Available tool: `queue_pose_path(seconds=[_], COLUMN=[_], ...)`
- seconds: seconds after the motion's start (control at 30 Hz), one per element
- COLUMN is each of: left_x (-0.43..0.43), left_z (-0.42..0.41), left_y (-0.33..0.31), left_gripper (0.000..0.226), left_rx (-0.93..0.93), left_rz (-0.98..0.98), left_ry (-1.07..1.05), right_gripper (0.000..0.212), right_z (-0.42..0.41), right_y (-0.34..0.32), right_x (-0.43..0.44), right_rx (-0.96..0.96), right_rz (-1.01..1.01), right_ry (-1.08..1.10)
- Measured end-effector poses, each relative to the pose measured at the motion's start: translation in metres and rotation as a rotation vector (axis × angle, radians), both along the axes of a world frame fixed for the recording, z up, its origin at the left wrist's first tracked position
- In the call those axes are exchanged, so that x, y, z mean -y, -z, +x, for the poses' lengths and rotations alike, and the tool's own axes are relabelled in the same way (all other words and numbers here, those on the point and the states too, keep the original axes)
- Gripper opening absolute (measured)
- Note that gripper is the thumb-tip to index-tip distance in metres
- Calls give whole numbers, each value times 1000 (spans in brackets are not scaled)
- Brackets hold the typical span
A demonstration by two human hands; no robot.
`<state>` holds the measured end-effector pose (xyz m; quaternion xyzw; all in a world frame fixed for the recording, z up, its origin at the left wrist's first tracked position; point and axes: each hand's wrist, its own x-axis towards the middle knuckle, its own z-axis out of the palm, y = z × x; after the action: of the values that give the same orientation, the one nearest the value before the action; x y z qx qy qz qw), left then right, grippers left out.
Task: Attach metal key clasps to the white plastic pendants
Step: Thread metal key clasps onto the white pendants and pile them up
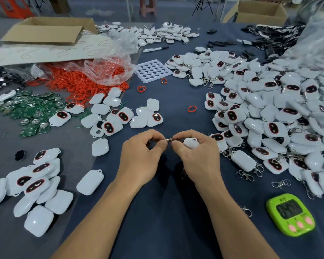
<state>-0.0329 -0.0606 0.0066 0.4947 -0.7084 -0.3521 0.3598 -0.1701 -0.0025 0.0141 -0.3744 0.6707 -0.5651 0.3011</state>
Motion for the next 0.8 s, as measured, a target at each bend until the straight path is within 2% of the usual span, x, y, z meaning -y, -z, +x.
queue_pose_path(seconds=[0.33, 0.43, 0.53, 0.63, 0.7, 0.8], left_x=[-3, 2, 3, 0, -1, -1], left_z=[-1, 0, -1, -2, -1, 1], left_y=[-2, 0, 3, 2, 0, -1], left_gripper=[20, 22, 20, 31, 33, 33], left_rx=[19, 146, 243, 126, 14, -47], left_rz=[-75, -165, -122, -71, -48, -21], left_ry=[-80, 33, 143, 84, 66, 55], right_gripper=[16, 18, 19, 21, 23, 23], right_z=[-1, -3, -4, -3, -1, 2], right_y=[6, 6, 5, 4, 3, 2], right_x=[3, 5, 5, 5, 4, 5], right_rx=[69, 150, 189, 189, 166, 129], right_rz=[44, 13, -25, -50, -54, -48], right_ry=[99, 133, 118, 66, 10, -30])
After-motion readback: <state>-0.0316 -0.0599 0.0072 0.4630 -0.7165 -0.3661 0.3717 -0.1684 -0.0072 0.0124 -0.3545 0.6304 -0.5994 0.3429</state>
